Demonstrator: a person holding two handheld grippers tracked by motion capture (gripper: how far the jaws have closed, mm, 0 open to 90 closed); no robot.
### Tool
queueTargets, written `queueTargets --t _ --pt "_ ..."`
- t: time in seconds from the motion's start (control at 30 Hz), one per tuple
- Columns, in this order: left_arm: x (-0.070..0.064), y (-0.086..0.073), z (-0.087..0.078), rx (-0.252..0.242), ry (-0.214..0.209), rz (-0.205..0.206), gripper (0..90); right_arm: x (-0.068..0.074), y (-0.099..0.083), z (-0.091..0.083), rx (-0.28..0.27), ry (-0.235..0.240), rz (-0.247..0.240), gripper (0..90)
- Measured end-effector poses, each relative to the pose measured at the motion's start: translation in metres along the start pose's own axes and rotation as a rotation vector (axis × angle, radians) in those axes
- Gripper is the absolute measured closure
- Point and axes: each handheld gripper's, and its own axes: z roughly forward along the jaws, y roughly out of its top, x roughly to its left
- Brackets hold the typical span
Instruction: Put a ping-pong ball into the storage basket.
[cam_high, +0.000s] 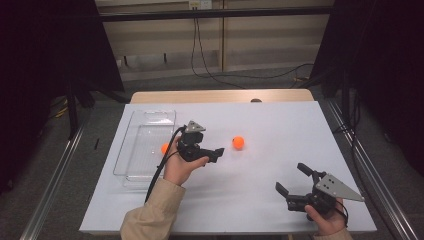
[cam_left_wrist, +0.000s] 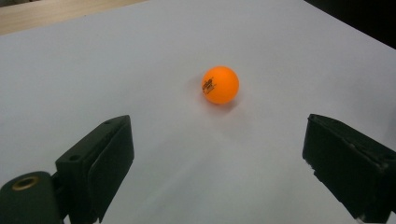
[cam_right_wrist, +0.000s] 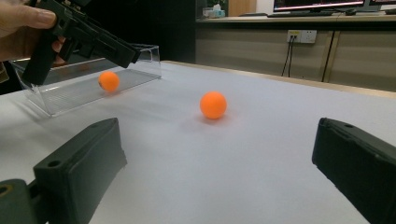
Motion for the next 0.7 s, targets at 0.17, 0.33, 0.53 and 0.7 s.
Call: queueTargets --t 0.17,0.33,0.53,0.7 --pt "-0.0014 -0.0003 0.0027 -0.003 -0.002 0.003 8.8 -0.0002 -0.0001 0.0001 0.0 0.0 0.0 1.2" --pt "-0.0035 -0.0005 0.005 -0.012 0.002 0.008 8.8 -0.0002 -0.0003 0.0003 0.002 -0.002 0.001 1.2" --pt "-0.0049 -0.0008 0.0082 -0.016 0.0 0.006 8.8 -0.0008 -0.0006 0.0004 0.004 -0.004 0.002 1.2" --pt "-0.0051 -0.0007 0.0094 -0.019 0.003 0.01 8.8 -0.0004 -0.0006 0.0008 0.006 -0.001 0.001 1.2"
